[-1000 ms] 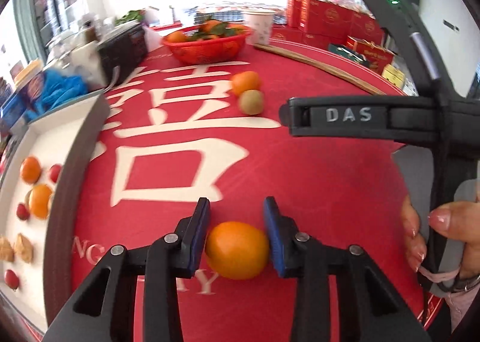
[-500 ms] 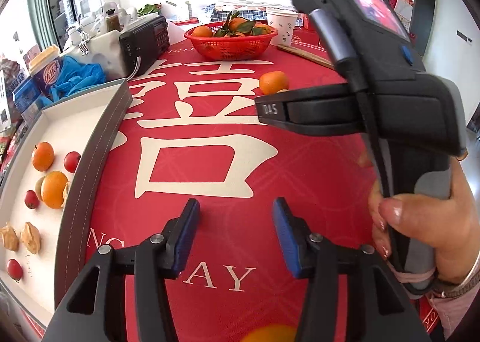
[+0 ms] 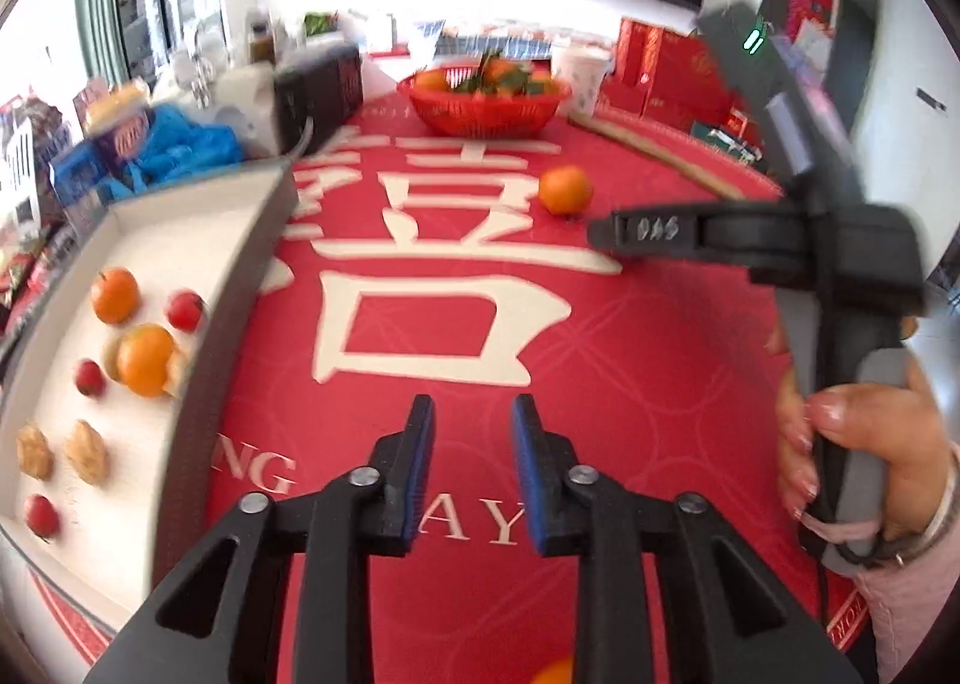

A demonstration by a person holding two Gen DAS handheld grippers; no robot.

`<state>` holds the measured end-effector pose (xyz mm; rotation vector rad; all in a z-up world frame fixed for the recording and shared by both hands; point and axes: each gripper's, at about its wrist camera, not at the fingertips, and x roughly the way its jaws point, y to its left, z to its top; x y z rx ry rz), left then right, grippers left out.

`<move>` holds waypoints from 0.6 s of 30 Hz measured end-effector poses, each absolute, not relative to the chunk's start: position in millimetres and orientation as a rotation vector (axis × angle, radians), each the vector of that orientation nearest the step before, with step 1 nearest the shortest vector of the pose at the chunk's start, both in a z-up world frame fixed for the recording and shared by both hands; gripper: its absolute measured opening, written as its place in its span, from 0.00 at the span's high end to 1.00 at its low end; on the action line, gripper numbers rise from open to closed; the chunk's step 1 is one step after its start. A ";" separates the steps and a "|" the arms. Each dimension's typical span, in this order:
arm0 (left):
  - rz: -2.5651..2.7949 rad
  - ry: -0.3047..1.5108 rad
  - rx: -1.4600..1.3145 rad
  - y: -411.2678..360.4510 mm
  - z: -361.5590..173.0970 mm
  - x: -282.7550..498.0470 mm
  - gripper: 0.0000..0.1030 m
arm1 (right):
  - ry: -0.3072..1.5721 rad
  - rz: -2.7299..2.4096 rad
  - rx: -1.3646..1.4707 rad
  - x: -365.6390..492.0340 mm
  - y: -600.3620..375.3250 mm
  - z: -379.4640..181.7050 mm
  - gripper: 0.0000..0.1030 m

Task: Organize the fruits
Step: 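Grasp an orange with the left gripper while the right gripper grasps the brown kiwi, then carry the orange over the tray and open the left gripper while the right gripper holds the kiwi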

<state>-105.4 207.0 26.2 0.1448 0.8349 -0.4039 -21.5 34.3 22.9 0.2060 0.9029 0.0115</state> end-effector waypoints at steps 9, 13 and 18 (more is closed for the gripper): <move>-0.537 0.813 0.227 215.0 35.0 -158.2 0.21 | 0.906 0.010 0.208 -22.3 32.6 23.3 0.73; -0.526 0.844 0.262 197.3 15.0 -162.8 0.41 | 0.904 0.007 0.200 -22.4 33.6 23.1 0.73; -0.490 0.865 0.238 190.4 4.1 -160.9 0.63 | 0.901 0.015 0.212 -23.4 32.1 23.2 0.73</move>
